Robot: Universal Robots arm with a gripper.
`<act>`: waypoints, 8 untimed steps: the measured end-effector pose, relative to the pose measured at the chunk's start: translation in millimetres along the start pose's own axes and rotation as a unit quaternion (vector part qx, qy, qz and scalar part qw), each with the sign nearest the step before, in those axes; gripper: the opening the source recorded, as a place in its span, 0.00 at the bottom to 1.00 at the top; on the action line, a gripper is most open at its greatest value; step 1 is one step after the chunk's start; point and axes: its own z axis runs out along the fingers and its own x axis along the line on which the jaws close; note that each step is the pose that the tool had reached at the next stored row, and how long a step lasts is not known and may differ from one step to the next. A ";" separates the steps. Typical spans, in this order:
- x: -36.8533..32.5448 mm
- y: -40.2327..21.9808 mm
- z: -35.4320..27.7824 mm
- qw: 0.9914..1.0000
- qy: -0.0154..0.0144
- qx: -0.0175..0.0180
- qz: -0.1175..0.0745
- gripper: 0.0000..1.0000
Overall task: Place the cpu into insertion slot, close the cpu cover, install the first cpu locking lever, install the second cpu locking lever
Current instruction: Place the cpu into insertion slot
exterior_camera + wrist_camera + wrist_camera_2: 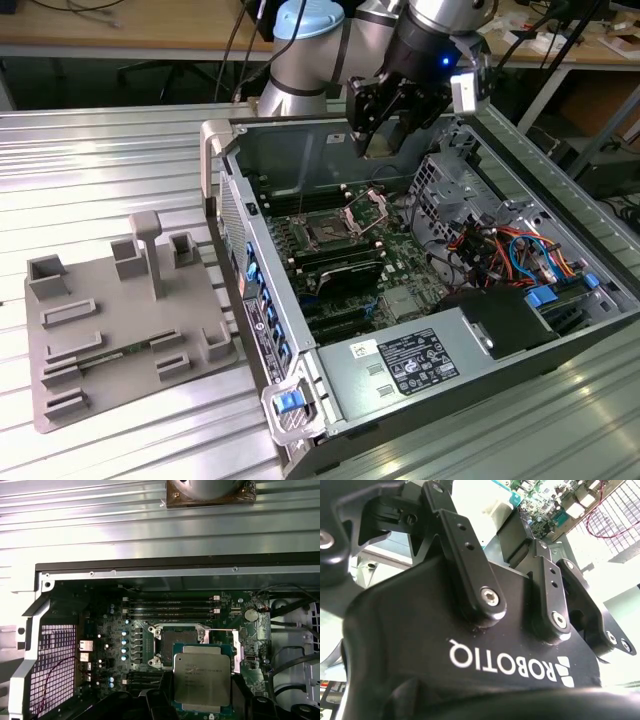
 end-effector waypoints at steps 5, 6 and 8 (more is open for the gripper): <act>0.0 0.0 0.4 1.000 0.000 0.000 0.000 0.55; 0.2 0.0 0.7 1.000 0.000 0.000 0.000 0.55; 0.2 -0.1 1.4 1.000 0.000 0.000 0.000 0.55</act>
